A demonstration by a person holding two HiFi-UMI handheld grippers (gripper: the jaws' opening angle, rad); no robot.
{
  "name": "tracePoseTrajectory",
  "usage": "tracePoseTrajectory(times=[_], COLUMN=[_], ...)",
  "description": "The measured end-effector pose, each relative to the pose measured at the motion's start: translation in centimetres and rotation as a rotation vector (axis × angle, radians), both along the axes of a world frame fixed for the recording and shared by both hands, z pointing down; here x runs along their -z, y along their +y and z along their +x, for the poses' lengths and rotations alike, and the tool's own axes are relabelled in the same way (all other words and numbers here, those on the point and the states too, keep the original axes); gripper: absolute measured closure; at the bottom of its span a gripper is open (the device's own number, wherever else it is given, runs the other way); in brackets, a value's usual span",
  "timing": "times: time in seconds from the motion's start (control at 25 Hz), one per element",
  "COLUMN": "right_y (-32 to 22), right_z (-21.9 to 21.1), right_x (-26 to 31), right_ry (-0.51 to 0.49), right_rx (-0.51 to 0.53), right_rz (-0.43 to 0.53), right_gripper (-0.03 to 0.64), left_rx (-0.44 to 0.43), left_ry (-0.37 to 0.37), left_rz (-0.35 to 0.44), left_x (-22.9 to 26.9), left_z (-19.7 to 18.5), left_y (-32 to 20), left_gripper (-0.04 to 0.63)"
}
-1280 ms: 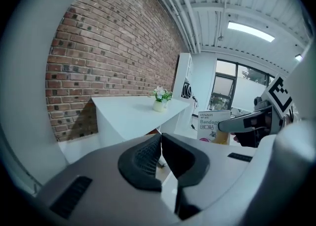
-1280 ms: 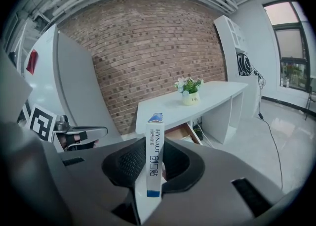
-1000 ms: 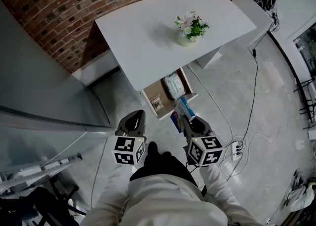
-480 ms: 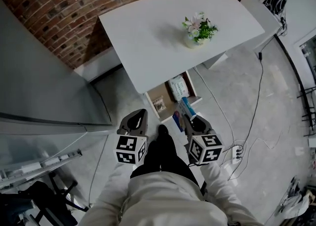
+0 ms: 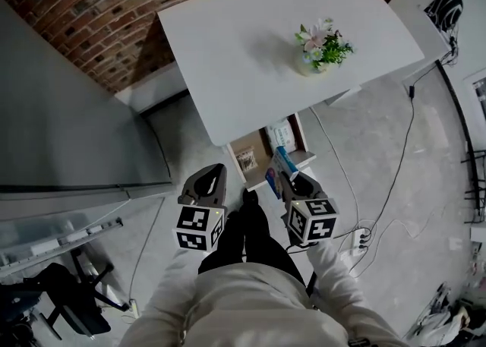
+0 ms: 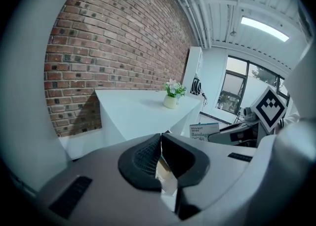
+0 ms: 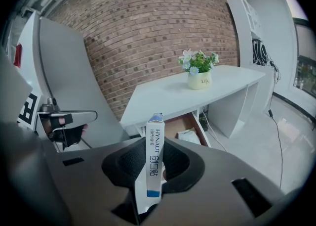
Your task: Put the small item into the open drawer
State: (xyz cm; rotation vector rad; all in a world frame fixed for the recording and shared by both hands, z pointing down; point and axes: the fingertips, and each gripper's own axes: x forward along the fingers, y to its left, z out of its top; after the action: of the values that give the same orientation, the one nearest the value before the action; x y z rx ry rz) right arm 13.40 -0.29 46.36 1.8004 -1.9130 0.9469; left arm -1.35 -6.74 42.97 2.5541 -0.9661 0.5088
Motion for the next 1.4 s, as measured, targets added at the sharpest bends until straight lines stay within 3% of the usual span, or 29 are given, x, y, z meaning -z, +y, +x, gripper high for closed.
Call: tracePoseTrajectory(times=[1.4], right_y=[-7.7], right_z=[1.8], right_x=[-15.7], right_ry=[0.119], right_rx=[0.199], right_rz=[-0.275], right_gripper=[0.512], left_rx=[0.12], left_ry=[-0.055], left_rz=[-0.103], left_x=[-5.9], left_z=[1.2], left_y=[-2.1], left_gripper=[0.575])
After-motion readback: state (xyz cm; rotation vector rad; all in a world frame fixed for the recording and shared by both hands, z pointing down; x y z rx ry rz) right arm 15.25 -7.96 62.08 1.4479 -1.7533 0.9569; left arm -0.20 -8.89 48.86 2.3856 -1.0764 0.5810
